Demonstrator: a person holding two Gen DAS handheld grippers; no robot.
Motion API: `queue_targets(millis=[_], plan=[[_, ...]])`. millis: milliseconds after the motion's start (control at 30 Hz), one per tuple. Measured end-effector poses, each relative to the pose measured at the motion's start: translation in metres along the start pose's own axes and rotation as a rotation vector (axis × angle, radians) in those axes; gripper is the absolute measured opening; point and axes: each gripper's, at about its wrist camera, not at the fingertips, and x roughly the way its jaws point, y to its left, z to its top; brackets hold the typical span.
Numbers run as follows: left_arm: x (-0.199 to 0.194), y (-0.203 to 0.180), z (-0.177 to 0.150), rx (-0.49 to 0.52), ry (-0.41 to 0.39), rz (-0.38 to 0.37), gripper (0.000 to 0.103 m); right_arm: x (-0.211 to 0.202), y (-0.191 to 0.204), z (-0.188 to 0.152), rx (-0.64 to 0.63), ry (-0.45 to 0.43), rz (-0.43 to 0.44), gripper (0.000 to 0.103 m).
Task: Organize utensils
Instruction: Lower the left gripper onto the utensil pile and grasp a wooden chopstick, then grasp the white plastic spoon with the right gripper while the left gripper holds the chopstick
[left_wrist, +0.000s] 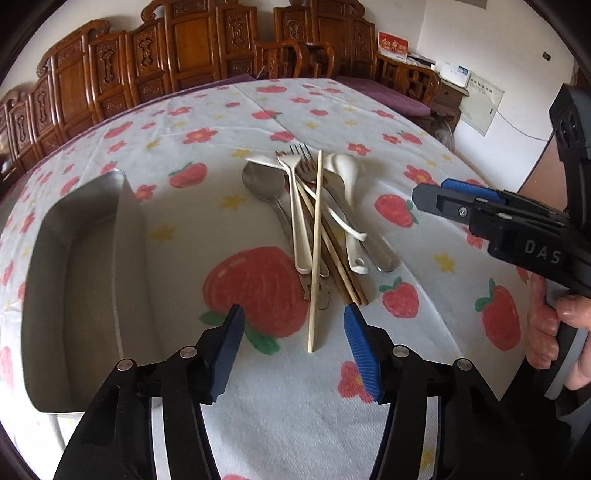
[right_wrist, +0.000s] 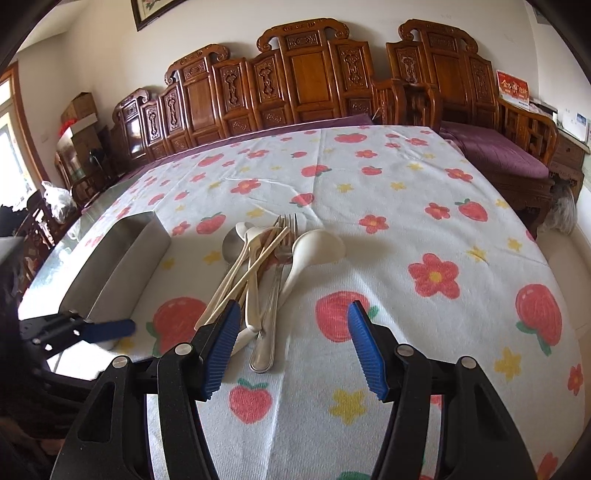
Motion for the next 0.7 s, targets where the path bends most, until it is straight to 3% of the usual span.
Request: queue_targets(millis=[33, 200, 333, 700], plan=[[0.006, -0.001, 0.000, -0.007, 0.012, -0.012, 0.042, 0.001, 0.000, 0.001, -0.002, 0.002, 0.000, 0.062], [0.022, -0.004, 0.006, -0.017, 0.018, -0.011, 0.030, 0.004, 0.004, 0.000, -0.015, 0.003, 0.007, 0.062], [0.026, -0.002, 0.009, -0.027, 0.023, -0.017, 0.006, 0.006, 0.001, 0.001, -0.001, 0.005, 0.006, 0.062], [-0.015, 0.005, -0.008, -0.087, -0.050, -0.074, 0.004, 0.023, 0.002, 0.003, 0.009, 0.033, 0.028, 0.060]])
